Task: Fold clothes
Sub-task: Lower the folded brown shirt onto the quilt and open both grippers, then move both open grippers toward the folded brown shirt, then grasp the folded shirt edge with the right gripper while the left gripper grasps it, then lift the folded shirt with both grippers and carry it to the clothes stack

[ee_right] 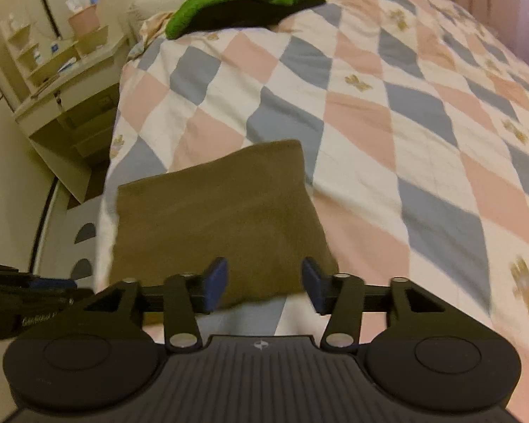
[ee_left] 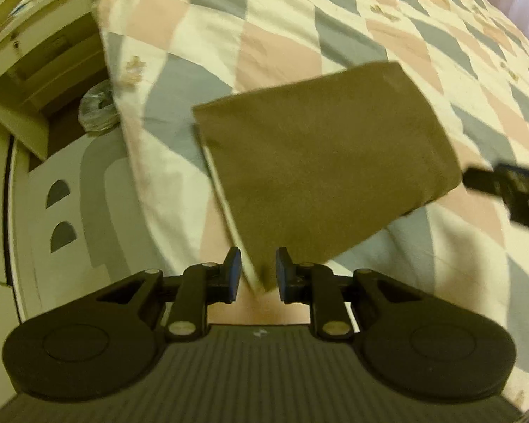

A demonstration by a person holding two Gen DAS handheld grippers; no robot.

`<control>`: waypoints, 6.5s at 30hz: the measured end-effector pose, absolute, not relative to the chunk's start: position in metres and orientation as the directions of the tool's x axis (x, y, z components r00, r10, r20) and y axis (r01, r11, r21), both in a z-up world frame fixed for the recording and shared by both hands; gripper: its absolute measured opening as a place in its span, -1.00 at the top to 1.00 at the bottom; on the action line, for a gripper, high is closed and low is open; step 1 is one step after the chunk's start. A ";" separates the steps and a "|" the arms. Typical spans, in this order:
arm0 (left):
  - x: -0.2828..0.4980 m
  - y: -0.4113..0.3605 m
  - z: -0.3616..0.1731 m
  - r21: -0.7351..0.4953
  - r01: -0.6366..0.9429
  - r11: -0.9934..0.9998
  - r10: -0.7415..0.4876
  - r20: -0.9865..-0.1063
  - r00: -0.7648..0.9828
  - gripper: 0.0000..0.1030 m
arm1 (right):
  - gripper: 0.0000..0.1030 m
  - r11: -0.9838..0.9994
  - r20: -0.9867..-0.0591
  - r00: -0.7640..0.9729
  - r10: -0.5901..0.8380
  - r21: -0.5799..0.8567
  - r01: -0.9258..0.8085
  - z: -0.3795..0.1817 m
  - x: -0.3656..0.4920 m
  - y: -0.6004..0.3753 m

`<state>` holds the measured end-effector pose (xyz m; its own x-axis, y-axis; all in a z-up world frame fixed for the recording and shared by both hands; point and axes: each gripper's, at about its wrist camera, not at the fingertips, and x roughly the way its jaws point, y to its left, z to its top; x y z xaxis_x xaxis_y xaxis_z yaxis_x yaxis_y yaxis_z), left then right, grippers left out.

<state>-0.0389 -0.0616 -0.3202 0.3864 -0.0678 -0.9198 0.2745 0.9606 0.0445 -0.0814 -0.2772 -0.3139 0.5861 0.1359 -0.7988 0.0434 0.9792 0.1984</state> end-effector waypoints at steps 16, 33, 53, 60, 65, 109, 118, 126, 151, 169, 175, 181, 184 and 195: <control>-0.112 -0.055 -0.246 0.056 0.262 0.963 -0.053 -0.919 0.391 0.42 | -0.29 0.973 -0.824 0.541 0.170 0.227 0.041 -0.253 -0.147 -0.263; -0.113 -0.060 -0.244 0.018 0.246 0.969 -0.083 -0.916 0.392 0.27 | -0.35 0.970 -0.825 0.529 0.196 0.243 0.021 -0.256 -0.143 -0.277; -0.031 0.092 -0.370 -0.728 -0.240 0.642 -0.635 -0.680 0.367 -0.58 | -0.36 0.366 -0.559 0.519 0.646 0.824 0.432 -0.465 -0.068 -0.241; 0.011 0.097 -0.422 -0.815 -0.372 0.445 -0.748 -0.566 0.345 -0.59 | 0.34 0.242 -0.509 0.584 0.632 0.846 0.475 -0.493 -0.050 -0.220; 0.035 0.095 -0.447 -0.837 -0.432 0.335 -0.799 -0.496 0.341 -0.59 | 0.51 0.075 -0.396 0.654 0.645 0.884 0.461 -0.482 -0.054 -0.231; 0.122 0.033 -0.487 -0.820 -0.211 0.532 -0.812 -0.565 0.148 0.40 | -0.35 0.577 -0.588 0.309 0.748 0.805 0.138 -0.475 0.077 -0.436; 0.125 0.027 -0.478 -0.816 -0.121 0.565 -0.803 -0.577 0.148 0.63 | 0.36 0.546 -0.556 0.289 0.779 0.829 0.123 -0.491 0.093 -0.409; 0.121 -0.019 -0.382 -0.722 0.233 0.652 -0.750 -0.659 0.059 0.67 | 0.46 0.504 -0.523 0.524 0.672 0.842 0.194 -0.434 -0.007 -0.413; -0.469 -0.396 -0.330 -0.892 0.451 -0.029 -0.369 -0.410 -0.834 0.67 | 0.45 -0.110 -0.719 0.653 -0.240 0.688 0.718 -0.267 -0.879 -0.432; -0.604 -0.454 -0.347 -0.849 0.527 0.033 -0.431 -0.488 -0.759 0.67 | 0.45 -0.088 -0.685 0.712 -0.153 0.727 0.681 -0.322 -1.014 -0.528; -0.608 -0.452 -0.369 -0.826 0.561 0.049 -0.440 -0.523 -0.731 0.67 | 0.44 -0.119 -0.658 0.740 -0.139 0.753 0.647 -0.359 -1.024 -0.533; -0.603 -0.440 -0.357 -0.819 0.574 -0.012 -0.469 -0.502 -0.727 0.67 | 0.44 -0.117 -0.594 0.788 -0.162 0.805 0.582 -0.376 -1.030 -0.525; -0.600 -0.444 -0.359 -0.814 0.581 -0.007 -0.481 -0.507 -0.715 0.67 | 0.44 -0.102 -0.568 0.802 -0.186 0.823 0.559 -0.376 -1.031 -0.525; -0.593 -0.458 -0.294 -0.777 0.621 -0.102 -0.456 -0.518 -0.724 0.67 | 0.44 -0.109 -0.475 0.819 -0.322 0.878 0.467 -0.327 -1.031 -0.476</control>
